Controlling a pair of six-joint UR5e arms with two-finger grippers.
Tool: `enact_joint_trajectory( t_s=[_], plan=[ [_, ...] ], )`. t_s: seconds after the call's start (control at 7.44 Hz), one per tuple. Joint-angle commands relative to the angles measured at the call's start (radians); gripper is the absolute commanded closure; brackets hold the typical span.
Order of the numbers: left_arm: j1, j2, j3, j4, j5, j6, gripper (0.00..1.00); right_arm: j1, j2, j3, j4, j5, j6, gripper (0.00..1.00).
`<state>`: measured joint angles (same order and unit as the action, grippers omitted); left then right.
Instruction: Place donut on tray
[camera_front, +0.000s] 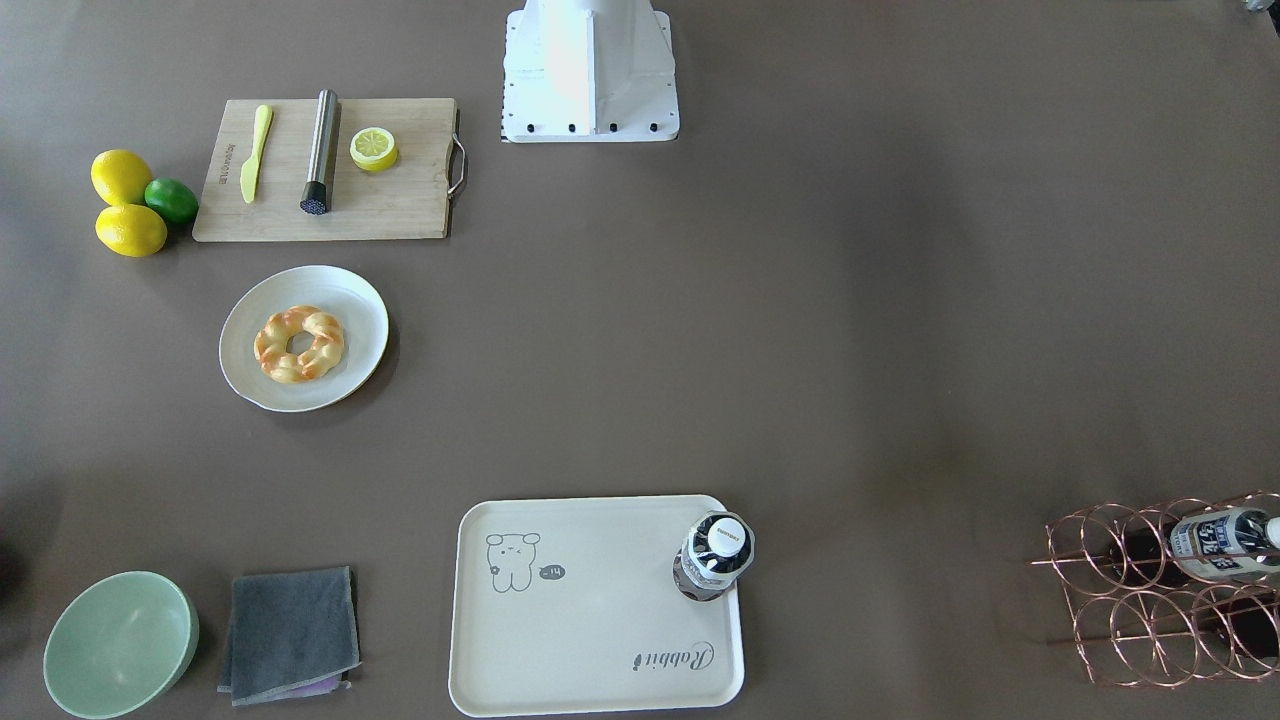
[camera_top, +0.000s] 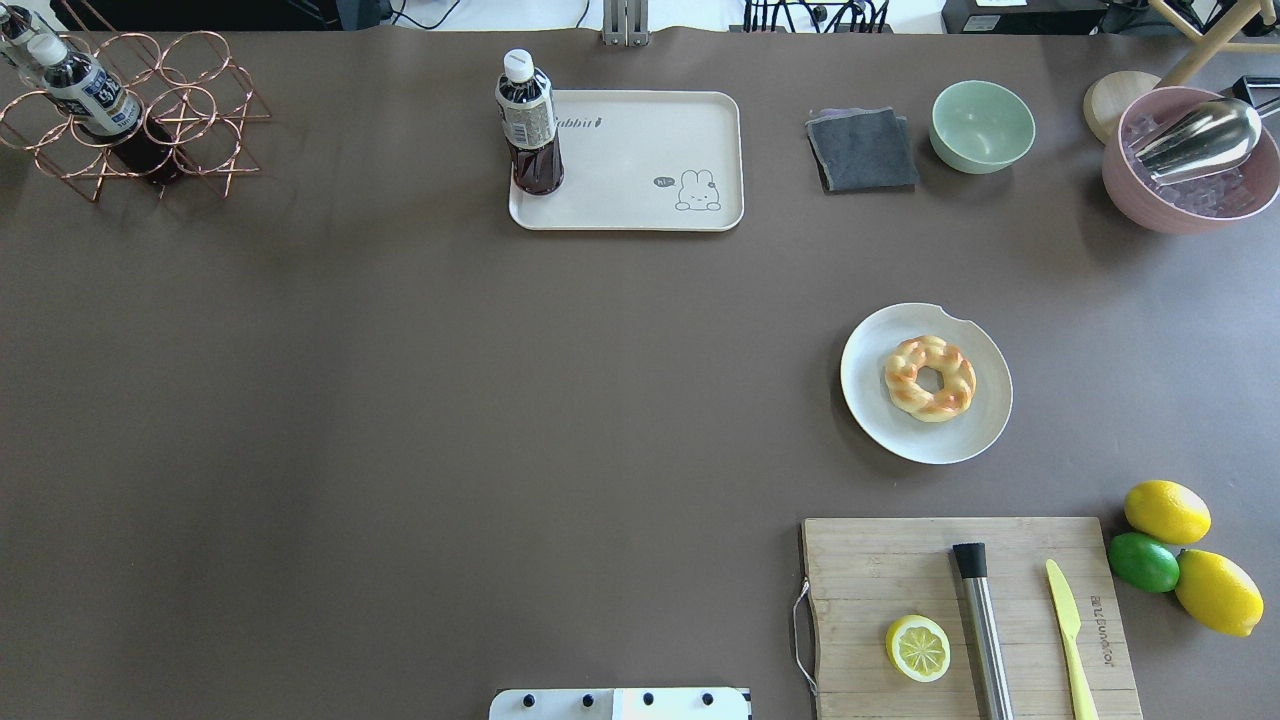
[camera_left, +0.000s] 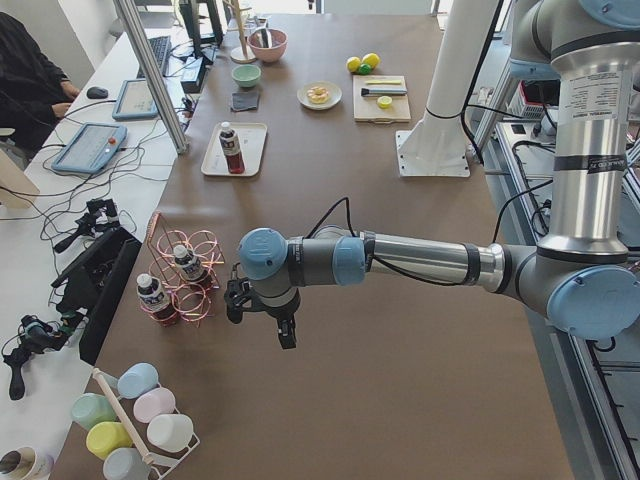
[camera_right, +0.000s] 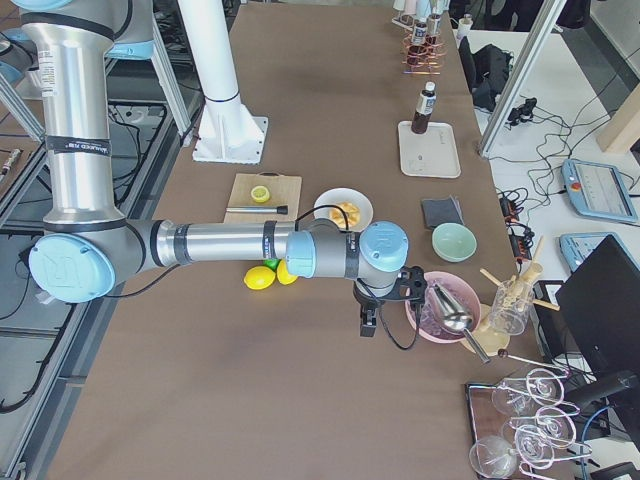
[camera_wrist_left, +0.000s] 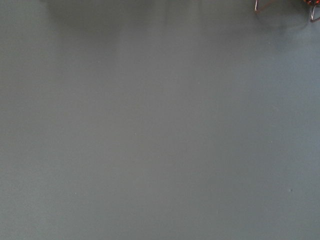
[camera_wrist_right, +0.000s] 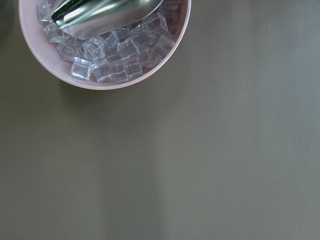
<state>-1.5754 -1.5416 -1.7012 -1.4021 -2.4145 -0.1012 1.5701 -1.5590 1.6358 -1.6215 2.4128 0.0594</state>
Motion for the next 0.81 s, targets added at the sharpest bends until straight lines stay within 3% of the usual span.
enact_joint_trajectory(
  t_s=[0.0, 0.27, 0.4, 0.67],
  plan=[
    [0.000, 0.000, 0.000, 0.002, 0.000, 0.000, 0.02, -0.005, 0.005, 0.019, 0.000, -0.009, -0.001, 0.00],
    [0.000, 0.012, -0.002, 0.000, 0.002, -0.002, 0.02, -0.056, 0.007, 0.093, -0.001, -0.035, 0.023, 0.00],
    [0.000, 0.012, -0.002, 0.000, 0.002, -0.002, 0.02, -0.105, 0.010, 0.142, -0.001, -0.090, 0.115, 0.00],
    [0.000, 0.017, -0.002, 0.000, 0.002, -0.002, 0.02, -0.180, 0.013, 0.223, 0.000, -0.104, 0.247, 0.00]
  ],
)
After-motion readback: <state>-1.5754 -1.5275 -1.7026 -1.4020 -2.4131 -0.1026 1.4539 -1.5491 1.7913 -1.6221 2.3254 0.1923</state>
